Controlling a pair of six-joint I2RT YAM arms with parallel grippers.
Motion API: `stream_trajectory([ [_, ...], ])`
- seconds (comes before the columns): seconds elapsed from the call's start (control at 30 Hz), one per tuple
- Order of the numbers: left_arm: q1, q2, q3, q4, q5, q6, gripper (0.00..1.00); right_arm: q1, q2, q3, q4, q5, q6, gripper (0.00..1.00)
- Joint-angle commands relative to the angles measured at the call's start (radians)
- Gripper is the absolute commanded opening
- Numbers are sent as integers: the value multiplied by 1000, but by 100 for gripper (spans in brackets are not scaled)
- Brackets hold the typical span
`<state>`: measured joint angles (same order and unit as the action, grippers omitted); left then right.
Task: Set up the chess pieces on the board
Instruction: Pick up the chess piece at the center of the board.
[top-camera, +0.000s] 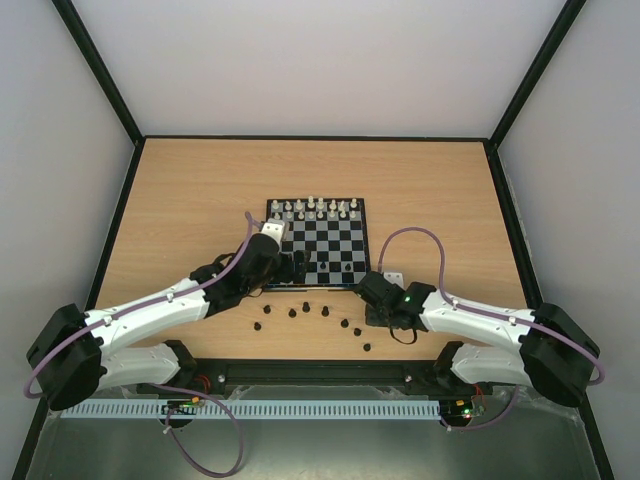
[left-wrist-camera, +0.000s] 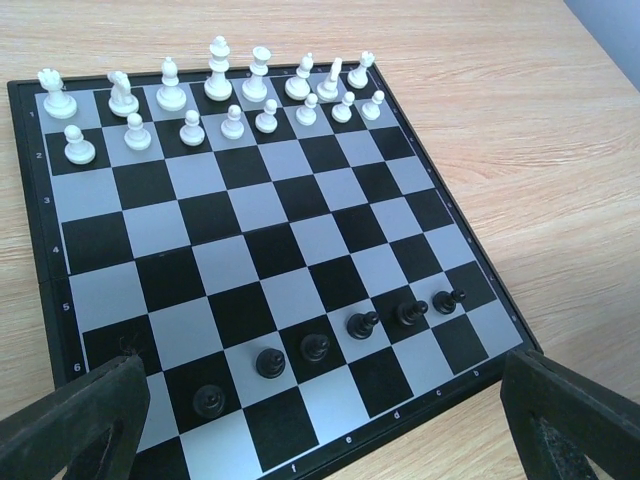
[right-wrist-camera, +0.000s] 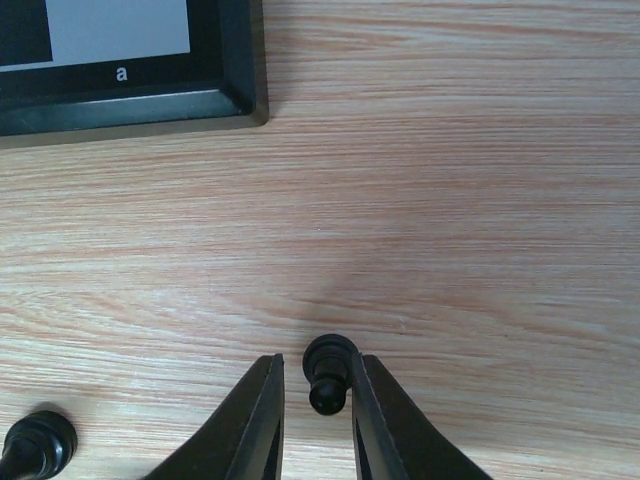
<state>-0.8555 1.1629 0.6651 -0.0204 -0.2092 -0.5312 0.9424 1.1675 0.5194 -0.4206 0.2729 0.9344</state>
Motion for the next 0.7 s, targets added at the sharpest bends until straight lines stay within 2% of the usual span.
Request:
stream_trajectory([
  [0.0, 9, -9, -5, 9, 5, -4, 99, 9, 9, 0, -38, 10, 20, 18],
  [0.27, 16, -9, -4, 4, 5, -3, 99, 10, 34, 23, -35, 24, 10, 6],
  [0.67, 24, -13, -4, 2, 10, -5, 99, -5, 77, 195, -96, 136, -70, 5],
])
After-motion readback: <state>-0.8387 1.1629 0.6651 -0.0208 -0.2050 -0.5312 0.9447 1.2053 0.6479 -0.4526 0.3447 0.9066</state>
